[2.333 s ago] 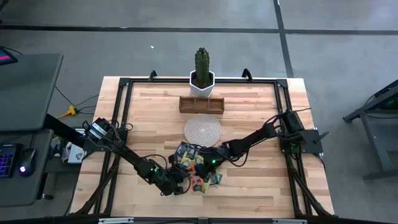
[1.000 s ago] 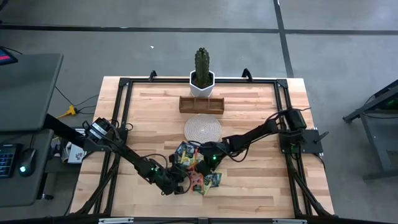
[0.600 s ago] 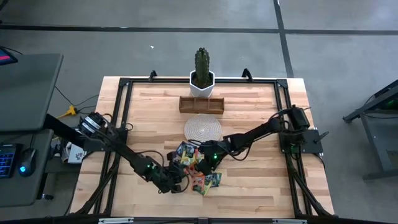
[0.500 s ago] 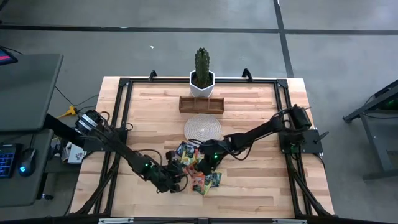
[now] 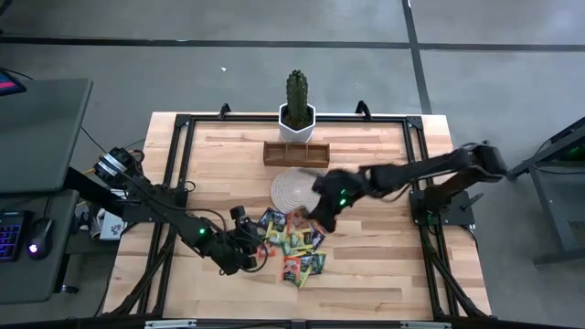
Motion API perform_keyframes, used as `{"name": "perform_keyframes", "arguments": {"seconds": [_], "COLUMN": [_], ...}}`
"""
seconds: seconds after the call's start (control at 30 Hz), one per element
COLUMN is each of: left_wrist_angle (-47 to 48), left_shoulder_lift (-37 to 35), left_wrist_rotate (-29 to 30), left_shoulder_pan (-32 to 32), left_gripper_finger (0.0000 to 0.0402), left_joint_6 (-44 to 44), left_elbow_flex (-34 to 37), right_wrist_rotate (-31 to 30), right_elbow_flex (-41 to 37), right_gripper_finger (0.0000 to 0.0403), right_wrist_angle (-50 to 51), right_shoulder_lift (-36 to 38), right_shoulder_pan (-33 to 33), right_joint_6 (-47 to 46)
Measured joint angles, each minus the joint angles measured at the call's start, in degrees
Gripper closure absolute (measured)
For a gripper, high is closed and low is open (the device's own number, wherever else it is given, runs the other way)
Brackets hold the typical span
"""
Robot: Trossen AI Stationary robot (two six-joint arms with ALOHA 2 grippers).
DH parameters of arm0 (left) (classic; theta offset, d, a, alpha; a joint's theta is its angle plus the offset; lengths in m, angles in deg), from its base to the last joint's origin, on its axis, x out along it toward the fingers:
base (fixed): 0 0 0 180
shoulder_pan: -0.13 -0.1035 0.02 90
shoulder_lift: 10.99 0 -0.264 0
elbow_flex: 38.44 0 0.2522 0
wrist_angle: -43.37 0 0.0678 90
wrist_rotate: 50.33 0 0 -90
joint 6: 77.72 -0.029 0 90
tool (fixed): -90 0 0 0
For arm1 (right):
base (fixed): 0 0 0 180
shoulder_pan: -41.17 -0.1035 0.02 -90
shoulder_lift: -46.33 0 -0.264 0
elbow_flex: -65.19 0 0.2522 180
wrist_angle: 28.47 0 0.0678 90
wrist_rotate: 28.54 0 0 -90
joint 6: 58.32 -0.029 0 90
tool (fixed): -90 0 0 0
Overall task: Pick & Place Tea
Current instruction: Put the orange tea bag into the right section of the wooden organizer
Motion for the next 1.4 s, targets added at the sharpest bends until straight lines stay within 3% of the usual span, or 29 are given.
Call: {"name": "perform_keyframes", "arguments": {"seconds": [0.17,0.3,0.47,0.67,0.97,1.17,1.4], "left_wrist_angle": [-1.1,-5.4,-7.0,-20.0,-52.0,-59.0,-60.5], "left_shoulder_lift": [-0.1,-0.4,-3.2,-12.7,-28.2,-34.2,-37.7], "left_wrist_rotate": [-0.5,-3.6,-10.9,-13.5,-19.6,-19.6,-21.6], "left_shoulder_pan": [-1.3,-4.6,-9.5,-14.0,-19.4,-22.6,-25.2], "left_gripper_finger": [0.0218,0.0218,0.0218,0.0218,0.0218,0.0218,0.0218], "left_joint_6": [-0.4,-6.7,-15.3,-18.9,-19.5,-19.5,-19.2], "left_elbow_flex": [0.0,0.0,0.5,11.7,34.9,43.1,46.2], "right_wrist_rotate": [1.1,-0.3,-4.9,-12.4,-16.3,-17.0,-17.4], "right_elbow_flex": [0.3,6.1,18.4,33.2,43.4,43.3,43.3], "right_gripper_finger": [0.0403,0.0403,0.0403,0.0403,0.0403,0.0403,0.0403], "right_wrist_angle": [14.1,29.3,43.2,57.3,59.6,56.6,54.0], "right_shoulder_lift": [7.7,9.1,4.8,-5.4,-18.7,-23.8,-28.6], "right_shoulder_pan": [6.5,11.8,16.5,19.0,23.1,27.0,29.9], "right_joint_6": [8.3,16.9,30.9,49.3,62.5,67.5,68.6]}}
